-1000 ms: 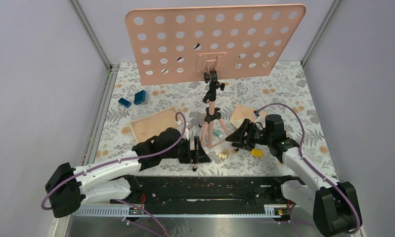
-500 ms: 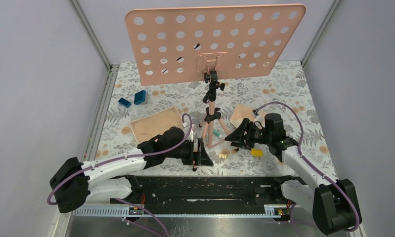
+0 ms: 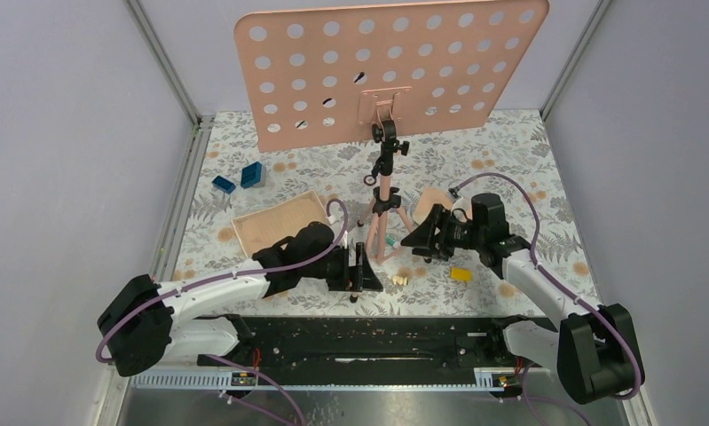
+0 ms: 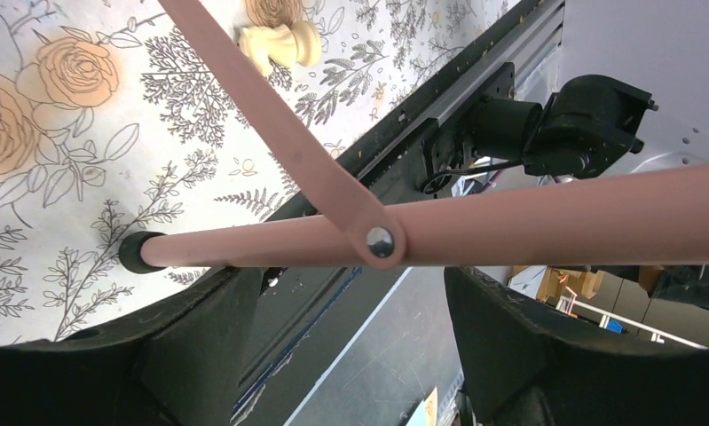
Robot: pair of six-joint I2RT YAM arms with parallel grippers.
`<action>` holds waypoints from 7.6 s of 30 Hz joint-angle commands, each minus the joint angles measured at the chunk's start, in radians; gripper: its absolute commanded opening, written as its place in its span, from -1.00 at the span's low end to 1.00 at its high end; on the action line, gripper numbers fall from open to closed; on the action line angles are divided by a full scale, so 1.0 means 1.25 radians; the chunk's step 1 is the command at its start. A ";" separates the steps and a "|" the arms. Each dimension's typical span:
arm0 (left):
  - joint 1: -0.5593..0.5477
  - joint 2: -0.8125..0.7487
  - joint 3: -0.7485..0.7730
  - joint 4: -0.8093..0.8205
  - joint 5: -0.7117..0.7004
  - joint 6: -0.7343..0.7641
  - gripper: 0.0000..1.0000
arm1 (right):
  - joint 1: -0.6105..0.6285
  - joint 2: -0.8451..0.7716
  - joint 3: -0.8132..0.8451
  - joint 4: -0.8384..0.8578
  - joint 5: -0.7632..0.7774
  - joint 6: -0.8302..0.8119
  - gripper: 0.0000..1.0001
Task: Place the letter into the envelope and seal it
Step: Move the distractor to the center of the board.
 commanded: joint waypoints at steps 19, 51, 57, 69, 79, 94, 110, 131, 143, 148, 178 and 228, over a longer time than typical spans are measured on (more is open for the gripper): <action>0.022 -0.108 0.054 -0.095 -0.071 0.061 0.56 | 0.004 -0.031 0.085 -0.143 -0.074 -0.128 0.53; 0.175 -0.399 0.069 -0.398 -0.307 0.033 0.61 | 0.196 0.194 0.000 0.541 0.012 0.295 0.44; 0.174 -0.396 0.066 -0.398 -0.308 0.034 0.61 | 0.200 0.204 0.005 0.550 0.049 0.304 0.45; 0.176 -0.393 0.064 -0.397 -0.311 0.037 0.61 | 0.205 0.252 0.040 0.582 0.085 0.330 0.46; 0.176 -0.393 0.075 -0.412 -0.343 0.031 0.61 | 0.222 0.091 -0.086 0.500 0.237 0.342 0.51; 0.176 -0.401 0.077 -0.429 -0.369 0.016 0.62 | 0.306 0.132 -0.136 0.571 0.405 0.472 0.13; 0.176 -0.399 0.095 -0.454 -0.384 0.029 0.62 | 0.321 0.310 -0.081 0.707 0.420 0.507 0.13; 0.177 -0.389 0.114 -0.460 -0.377 0.047 0.62 | 0.321 0.409 0.011 0.723 0.447 0.478 0.14; 0.176 -0.402 0.116 -0.478 -0.389 0.051 0.62 | 0.315 0.474 0.104 0.710 0.455 0.451 0.17; 0.177 -0.411 0.118 -0.491 -0.399 0.051 0.62 | 0.308 0.520 0.143 0.718 0.454 0.455 0.17; 0.178 -0.430 0.147 -0.558 -0.452 0.048 0.63 | 0.218 0.689 0.415 0.617 0.452 0.407 0.35; 0.177 -0.378 0.153 -0.541 -0.452 0.048 0.71 | 0.147 0.685 0.473 0.547 0.404 0.280 0.53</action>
